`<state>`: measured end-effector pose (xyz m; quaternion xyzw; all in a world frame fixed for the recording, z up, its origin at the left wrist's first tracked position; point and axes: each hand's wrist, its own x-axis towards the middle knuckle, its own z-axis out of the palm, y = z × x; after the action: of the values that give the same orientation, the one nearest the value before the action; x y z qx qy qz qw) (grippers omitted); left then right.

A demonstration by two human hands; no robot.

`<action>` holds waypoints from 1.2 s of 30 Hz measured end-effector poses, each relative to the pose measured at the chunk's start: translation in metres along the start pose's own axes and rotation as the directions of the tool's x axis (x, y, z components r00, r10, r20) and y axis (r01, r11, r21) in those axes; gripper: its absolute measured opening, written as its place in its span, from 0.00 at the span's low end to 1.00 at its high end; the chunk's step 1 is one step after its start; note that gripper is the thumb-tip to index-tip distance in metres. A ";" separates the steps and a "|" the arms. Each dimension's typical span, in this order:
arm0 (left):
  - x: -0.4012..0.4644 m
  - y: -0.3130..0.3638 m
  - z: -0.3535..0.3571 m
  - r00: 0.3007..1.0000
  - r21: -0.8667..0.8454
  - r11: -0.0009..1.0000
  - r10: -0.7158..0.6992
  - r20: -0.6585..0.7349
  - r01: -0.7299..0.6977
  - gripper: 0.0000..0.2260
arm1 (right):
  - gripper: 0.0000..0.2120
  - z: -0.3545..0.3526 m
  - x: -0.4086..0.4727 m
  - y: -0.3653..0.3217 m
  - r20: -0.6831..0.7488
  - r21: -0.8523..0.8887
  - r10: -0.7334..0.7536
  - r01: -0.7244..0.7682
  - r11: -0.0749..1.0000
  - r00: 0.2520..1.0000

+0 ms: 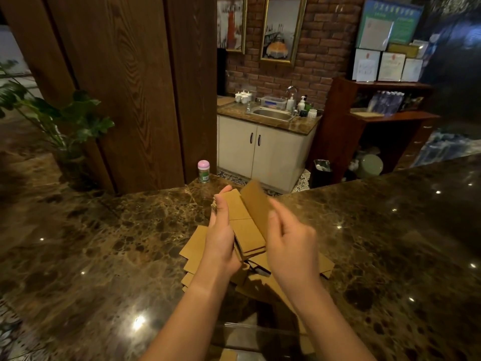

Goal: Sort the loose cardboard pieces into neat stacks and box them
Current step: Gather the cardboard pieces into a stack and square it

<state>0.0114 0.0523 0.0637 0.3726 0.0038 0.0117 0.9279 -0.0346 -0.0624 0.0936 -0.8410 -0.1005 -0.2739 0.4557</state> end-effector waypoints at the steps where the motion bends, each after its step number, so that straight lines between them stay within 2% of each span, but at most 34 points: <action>1: 0.000 -0.001 0.001 1.000 -0.003 1.000 -0.004 0.002 0.004 0.26 | 0.19 0.004 -0.005 -0.003 0.079 -0.124 -0.098 0.107 0.986 0.992; 3: 0.000 -0.001 0.000 1.000 -0.011 1.000 -0.008 0.018 0.008 0.26 | 0.22 0.011 -0.013 -0.005 0.239 -0.270 -0.197 0.260 0.927 0.951; 6: 0.004 0.005 -0.007 0.999 -0.046 0.998 -0.032 0.036 0.034 0.29 | 0.30 0.011 -0.015 0.000 0.452 -0.252 -0.171 0.309 0.917 0.876; 8: 0.005 0.007 -0.013 0.993 -0.131 0.985 -0.105 0.057 0.111 0.29 | 0.32 0.010 -0.012 0.008 0.509 -0.255 -0.197 0.366 0.895 0.838; 10: 0.003 0.007 -0.018 0.973 -0.203 0.955 -0.194 0.125 0.216 0.24 | 0.32 0.007 -0.007 0.013 0.493 -0.263 -0.214 0.379 0.887 0.843; 13: 0.004 0.002 -0.028 0.970 -0.209 0.951 -0.202 0.137 0.228 0.21 | 0.31 0.007 -0.002 0.018 0.486 -0.256 -0.102 0.253 0.933 0.868; 16: 0.001 -0.004 -0.035 0.967 -0.215 0.948 -0.208 0.147 0.236 0.19 | 0.29 0.014 0.000 0.028 0.519 -0.165 -0.012 0.114 0.980 0.855; 18: -0.001 -0.009 -0.039 0.964 -0.219 0.942 -0.225 0.141 0.253 0.19 | 0.31 0.021 -0.002 0.033 0.534 -0.120 0.020 0.052 0.991 0.845; 20: 0.001 -0.013 -0.042 0.967 -0.214 0.944 -0.235 0.101 0.252 0.20 | 0.34 0.026 -0.002 0.039 0.581 -0.105 0.028 0.041 0.994 0.813; 22: 0.004 -0.013 -0.044 0.965 -0.184 0.948 -0.252 0.069 0.260 0.21 | 0.35 0.026 0.005 0.050 0.624 -0.068 0.101 -0.074 0.995 0.775; 24: 0.008 -0.010 -0.048 0.961 -0.180 0.944 -0.272 0.047 0.276 0.20 | 0.31 0.022 0.023 0.075 0.516 -0.040 0.229 -0.243 0.969 0.825; 25: 0.009 -0.008 -0.051 0.962 -0.195 0.942 -0.273 0.025 0.272 0.19 | 0.28 0.017 0.034 0.094 0.406 -0.047 0.314 -0.324 0.945 0.858; 26: 0.010 -0.006 -0.054 0.964 -0.219 0.940 -0.267 0.008 0.262 0.18 | 0.25 0.009 0.044 0.115 0.293 -0.094 0.415 -0.407 0.909 0.861; 28: 0.014 -0.002 -0.059 0.967 -0.264 0.933 -0.253 0.007 0.246 0.18 | 0.27 -0.006 0.056 0.156 0.173 -0.296 0.624 -0.564 0.771 0.762; 29: 0.015 0.000 -0.060 0.968 -0.274 0.930 -0.251 0.010 0.244 0.17 | 0.30 -0.012 0.057 0.173 0.178 -0.398 0.705 -0.605 0.689 0.686; 31: 0.019 0.000 -0.062 0.966 -0.258 0.933 -0.259 0.001 0.251 0.18 | 0.40 -0.014 0.052 0.193 0.229 -0.526 0.801 -0.622 0.580 0.554; 32: 0.020 -0.001 -0.062 0.964 -0.241 0.936 -0.266 -0.012 0.255 0.18 | 0.44 -0.013 0.048 0.197 0.249 -0.563 0.823 -0.615 0.552 0.511; 33: 0.022 -0.002 -0.062 0.962 -0.224 0.940 -0.272 -0.029 0.259 0.19 | 0.46 -0.011 0.045 0.200 0.260 -0.599 0.827 -0.589 0.543 0.499; 36: 0.025 -0.007 -0.060 0.955 -0.208 0.941 -0.288 -0.073 0.268 0.20 | 0.45 -0.004 0.039 0.205 0.255 -0.681 0.802 -0.489 0.545 0.539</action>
<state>0.0354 0.0898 0.0156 0.2740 0.1028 -0.1001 0.9509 0.0821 -0.1848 -0.0290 -0.9426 0.1897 0.1587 0.2242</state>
